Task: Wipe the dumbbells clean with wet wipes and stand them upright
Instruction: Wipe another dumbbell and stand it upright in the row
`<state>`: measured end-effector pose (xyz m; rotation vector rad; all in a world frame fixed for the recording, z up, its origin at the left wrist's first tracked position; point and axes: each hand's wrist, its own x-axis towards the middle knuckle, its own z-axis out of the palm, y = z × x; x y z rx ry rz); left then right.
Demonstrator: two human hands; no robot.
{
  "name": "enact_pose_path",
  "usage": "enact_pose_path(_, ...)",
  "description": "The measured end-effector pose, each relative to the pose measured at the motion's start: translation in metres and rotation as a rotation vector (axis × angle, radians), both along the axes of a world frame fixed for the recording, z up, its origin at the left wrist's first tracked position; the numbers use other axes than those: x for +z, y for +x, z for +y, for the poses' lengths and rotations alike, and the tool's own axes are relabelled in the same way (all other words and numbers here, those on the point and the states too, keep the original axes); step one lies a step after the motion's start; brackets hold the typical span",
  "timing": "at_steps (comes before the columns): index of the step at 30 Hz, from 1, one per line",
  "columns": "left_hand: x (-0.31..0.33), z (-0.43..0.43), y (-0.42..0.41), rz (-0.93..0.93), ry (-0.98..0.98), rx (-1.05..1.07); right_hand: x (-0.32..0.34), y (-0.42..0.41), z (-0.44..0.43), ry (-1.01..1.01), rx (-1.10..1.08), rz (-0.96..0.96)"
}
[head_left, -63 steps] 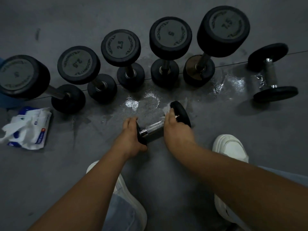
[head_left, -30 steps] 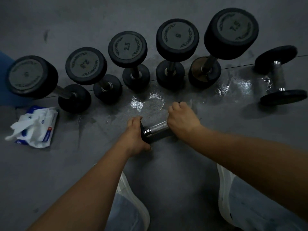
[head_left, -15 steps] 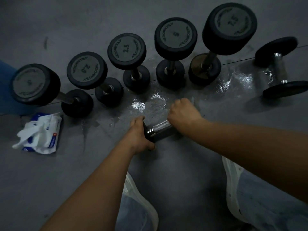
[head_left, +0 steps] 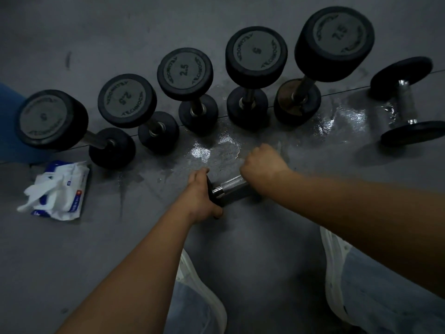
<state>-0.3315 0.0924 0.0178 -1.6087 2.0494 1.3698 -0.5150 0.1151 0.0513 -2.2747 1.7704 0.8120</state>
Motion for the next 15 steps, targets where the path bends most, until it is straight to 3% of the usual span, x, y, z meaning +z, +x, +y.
enact_pose_path(2, 0.0, 0.0, 0.0, 0.004, -0.011, -0.003, -0.002, 0.011, 0.009, 0.044, 0.017, -0.027)
enact_pose_path(5, 0.0, -0.001, 0.0, -0.007, -0.005, -0.006, -0.001, 0.005, 0.003, -0.084, -0.042, -0.023)
enact_pose_path(8, -0.001, 0.001, 0.0, -0.004, -0.016, -0.011, -0.002, 0.006, 0.004, 0.029, 0.002, 0.089)
enact_pose_path(13, 0.0, -0.001, 0.0, -0.01, -0.001, -0.002, 0.0, 0.003, -0.005, -0.047, -0.017, 0.072)
enact_pose_path(15, 0.001, 0.0, 0.0, -0.006, -0.003, -0.003, 0.002, 0.005, 0.0, 0.067, -0.037, 0.037)
